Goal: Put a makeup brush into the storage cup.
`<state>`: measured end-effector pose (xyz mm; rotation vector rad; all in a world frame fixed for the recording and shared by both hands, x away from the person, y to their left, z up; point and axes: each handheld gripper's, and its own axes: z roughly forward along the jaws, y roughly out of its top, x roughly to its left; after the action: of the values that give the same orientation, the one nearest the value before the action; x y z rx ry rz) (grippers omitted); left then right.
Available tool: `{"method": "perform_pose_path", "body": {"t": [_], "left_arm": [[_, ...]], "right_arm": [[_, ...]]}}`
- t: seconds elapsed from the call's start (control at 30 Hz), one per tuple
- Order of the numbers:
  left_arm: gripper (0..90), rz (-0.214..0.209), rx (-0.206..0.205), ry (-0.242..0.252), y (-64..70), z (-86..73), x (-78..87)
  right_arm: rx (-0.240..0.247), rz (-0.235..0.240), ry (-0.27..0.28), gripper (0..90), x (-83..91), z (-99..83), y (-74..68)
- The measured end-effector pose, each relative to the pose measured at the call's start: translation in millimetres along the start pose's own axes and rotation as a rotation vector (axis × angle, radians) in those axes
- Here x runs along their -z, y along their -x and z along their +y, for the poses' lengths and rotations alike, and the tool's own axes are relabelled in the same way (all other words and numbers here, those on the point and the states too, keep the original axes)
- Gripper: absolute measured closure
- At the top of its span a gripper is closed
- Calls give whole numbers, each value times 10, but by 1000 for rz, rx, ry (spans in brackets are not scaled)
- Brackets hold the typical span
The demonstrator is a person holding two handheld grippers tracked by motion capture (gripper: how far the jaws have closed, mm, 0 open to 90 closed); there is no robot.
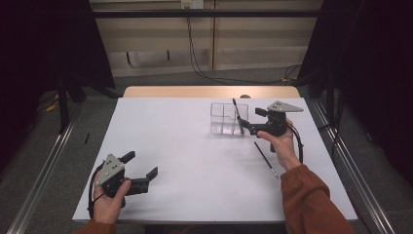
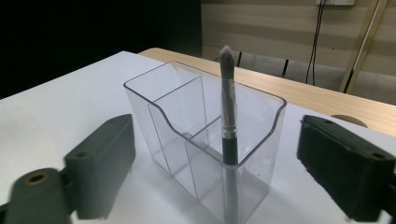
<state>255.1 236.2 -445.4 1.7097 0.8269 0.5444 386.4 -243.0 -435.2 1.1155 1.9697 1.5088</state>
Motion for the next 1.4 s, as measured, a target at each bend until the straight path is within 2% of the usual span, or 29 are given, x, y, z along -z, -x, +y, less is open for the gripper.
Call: {"method": "perform_pose_path", "body": {"t": [0.13, 0.43, 0.57, 0.67, 0.73, 0.8, 0.87, 0.93, 1.0, 1.1, 1.17, 1.4], "left_arm": [[25, 0, 0, 0, -8, 2, 1], [25, 3, -2, -1, -14, 7, -4], [25, 1, 6, 7, -7, 9, -1], [25, 7, -6, 6, -8, 13, 11], [25, 4, 0, 8, -15, 12, 21], [25, 8, 1, 10, -26, 12, 30], [25, 1, 33, 20, -43, 9, 34], [29, 22, 17, 13, -50, 7, 38], [30, 8, 25, 20, -66, 8, 46], [29, 14, 10, 22, -66, 12, 53], [28, 13, 10, 22, -65, 11, 56], [31, 19, 24, 23, -76, 1, 68]], "right_arm": [[-15, 16, 11, 23, 40, -41, 3], [-40, 4, 12, 13, 192, -75, 5], [-19, -26, 20, 14, 275, -88, -33], [-2, -45, 21, 11, 348, -95, -53], [4, -34, 15, 9, 394, -100, -49], [5, -42, 26, 10, 444, -120, -62], [12, -45, 33, 10, 495, -145, -74], [9, -41, 36, 7, 539, -171, -84], [15, -38, 31, 4, 584, -209, -105], [16, -25, 26, 6, 646, -246, -135], [27, -40, 37, 8, 697, -272, -160], [32, -46, 47, 11, 849, -311, -201]]}}
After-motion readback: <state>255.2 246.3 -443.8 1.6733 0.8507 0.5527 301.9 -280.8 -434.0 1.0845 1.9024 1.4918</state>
